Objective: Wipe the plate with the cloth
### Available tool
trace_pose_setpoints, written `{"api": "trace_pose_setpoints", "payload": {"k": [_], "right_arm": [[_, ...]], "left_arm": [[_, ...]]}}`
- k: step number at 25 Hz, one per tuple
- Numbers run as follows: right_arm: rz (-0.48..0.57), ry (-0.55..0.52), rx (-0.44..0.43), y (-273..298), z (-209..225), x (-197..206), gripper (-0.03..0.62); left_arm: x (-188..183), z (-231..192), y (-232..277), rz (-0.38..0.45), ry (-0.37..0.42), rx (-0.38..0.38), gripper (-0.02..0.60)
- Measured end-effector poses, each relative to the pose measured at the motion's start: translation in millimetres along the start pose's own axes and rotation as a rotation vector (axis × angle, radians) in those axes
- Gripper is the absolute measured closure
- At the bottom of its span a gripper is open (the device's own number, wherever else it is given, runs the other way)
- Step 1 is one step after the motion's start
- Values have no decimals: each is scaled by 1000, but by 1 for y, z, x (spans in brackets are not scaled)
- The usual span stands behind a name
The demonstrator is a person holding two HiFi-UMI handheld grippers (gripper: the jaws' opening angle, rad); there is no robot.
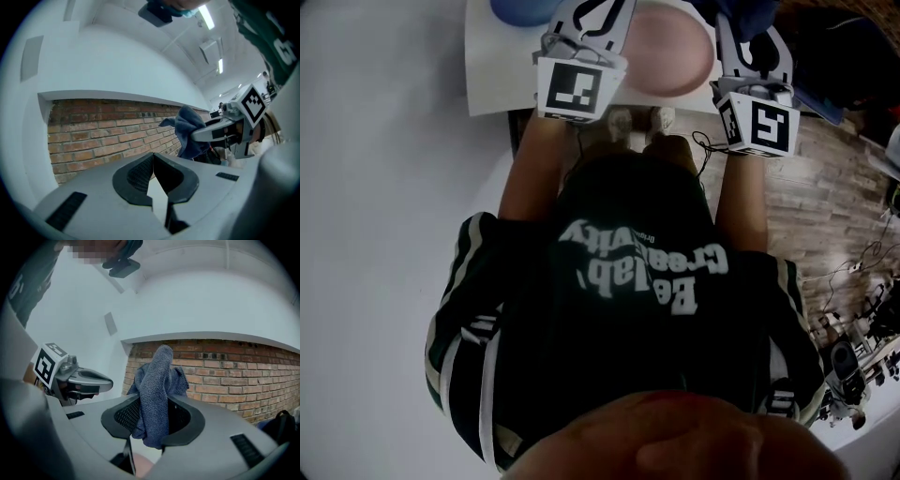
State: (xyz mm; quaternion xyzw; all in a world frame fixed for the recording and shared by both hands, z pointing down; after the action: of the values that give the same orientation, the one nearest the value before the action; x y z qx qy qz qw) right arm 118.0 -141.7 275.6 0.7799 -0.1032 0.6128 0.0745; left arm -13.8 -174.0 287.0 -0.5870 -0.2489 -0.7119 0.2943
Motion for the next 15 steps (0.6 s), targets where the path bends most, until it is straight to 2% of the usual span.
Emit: {"api": "trace_pose_setpoints", "payload": {"k": [5,11,15], "right_arm": [[-37,7,-20,4,-20,2,471],[-99,24,-59,17,-3,47,471],[-125,5,-105,26,-15,54,471]], "left_arm": [[11,-3,-10,-40,-13,24,578],[58,10,15,-118,-50,32,578],[89,6,6,-194,-99,13,577]]}}
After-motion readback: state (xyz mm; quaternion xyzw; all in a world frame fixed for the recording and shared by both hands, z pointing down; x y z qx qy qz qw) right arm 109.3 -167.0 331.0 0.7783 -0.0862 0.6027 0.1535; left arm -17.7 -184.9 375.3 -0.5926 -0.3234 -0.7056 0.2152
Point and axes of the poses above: the fingertips, and each gripper's own axes: y forward along the fingers, z to its right, x out of its underside, the point moved 1 cm from there along -y, backward along the fingers, and after that the axes turned 3 degrees about -y, right-handed, at the moved point
